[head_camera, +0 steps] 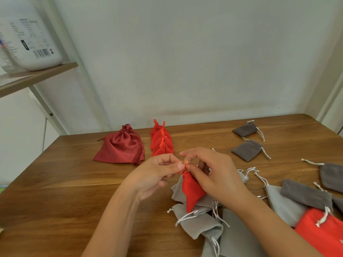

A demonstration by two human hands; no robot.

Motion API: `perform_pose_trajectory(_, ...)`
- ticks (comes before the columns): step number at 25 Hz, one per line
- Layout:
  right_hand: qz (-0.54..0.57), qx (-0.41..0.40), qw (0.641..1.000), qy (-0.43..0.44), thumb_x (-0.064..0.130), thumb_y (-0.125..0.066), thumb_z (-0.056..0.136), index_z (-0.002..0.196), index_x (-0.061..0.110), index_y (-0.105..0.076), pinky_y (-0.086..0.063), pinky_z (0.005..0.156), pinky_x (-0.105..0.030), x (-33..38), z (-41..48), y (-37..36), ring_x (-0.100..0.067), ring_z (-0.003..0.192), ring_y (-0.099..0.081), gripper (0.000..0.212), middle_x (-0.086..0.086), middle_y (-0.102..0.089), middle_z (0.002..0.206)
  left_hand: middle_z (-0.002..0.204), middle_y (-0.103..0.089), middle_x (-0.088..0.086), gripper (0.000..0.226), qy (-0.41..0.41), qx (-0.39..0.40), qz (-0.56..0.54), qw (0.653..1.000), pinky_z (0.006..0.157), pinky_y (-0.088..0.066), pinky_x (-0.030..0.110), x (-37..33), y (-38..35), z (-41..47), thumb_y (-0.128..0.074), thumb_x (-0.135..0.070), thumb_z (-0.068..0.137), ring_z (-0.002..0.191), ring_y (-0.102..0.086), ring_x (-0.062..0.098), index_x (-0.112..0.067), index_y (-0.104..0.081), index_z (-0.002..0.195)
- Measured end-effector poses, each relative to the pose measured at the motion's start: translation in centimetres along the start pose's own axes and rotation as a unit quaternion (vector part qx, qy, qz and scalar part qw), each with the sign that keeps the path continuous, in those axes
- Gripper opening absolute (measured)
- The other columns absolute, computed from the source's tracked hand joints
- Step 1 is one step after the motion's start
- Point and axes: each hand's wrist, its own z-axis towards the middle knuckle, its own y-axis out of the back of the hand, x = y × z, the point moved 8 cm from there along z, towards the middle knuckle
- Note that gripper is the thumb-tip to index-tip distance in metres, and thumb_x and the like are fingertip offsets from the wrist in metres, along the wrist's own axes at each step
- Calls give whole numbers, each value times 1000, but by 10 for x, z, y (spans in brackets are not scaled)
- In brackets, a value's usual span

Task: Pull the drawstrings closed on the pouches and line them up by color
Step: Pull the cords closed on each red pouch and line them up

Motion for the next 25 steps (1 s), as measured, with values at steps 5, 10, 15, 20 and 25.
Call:
perform_pose_trajectory(5,31,4,999,19,19,-58,83,87,22,-56,-43,58,-14,5,-1,1,-5,58,-52,5,18,-65,113,71,-68,-10,11,-10,37,16,999,48,-36,12,-1,-3,-1,-64,-25,73,63,-57,-4,-18,-71,68)
perform_pose_trajectory(10,170,32,985,-24,0,-63,81,83,6,-59,-53,67,-28,6,0,-3,-15,75,-64,7,3,-70,91,83,-69,-4,34,-34,146,-4,989,79,-42,26,0,-13,-3,-76,-47,67,81,-59,7,-17,-77,83)
perform_pose_trajectory(15,184,23,982,-44,5,-62,81,82,6,-60,-54,69,-31,5,0,0,-15,75,-64,3,-1,-65,80,88,-70,0,51,-43,165,-10,985,88,-37,37,4,-19,1,-77,-58,64,87,-59,12,-13,-75,88)
perform_pose_trajectory(20,151,34,987,-34,5,-63,81,82,9,-62,-52,69,-21,6,3,5,-12,75,-64,4,5,-65,80,80,-69,1,38,-59,154,-47,985,79,-47,24,-3,-12,0,-89,-39,56,77,-61,11,-13,-75,80)
perform_pose_trajectory(25,148,32,988,-40,7,-63,81,83,12,-62,-54,70,-24,4,3,7,-15,76,-65,5,6,-64,80,89,-68,-2,32,-86,162,-24,983,77,-42,23,-10,-11,-6,-78,-43,71,84,-58,9,-17,-74,90)
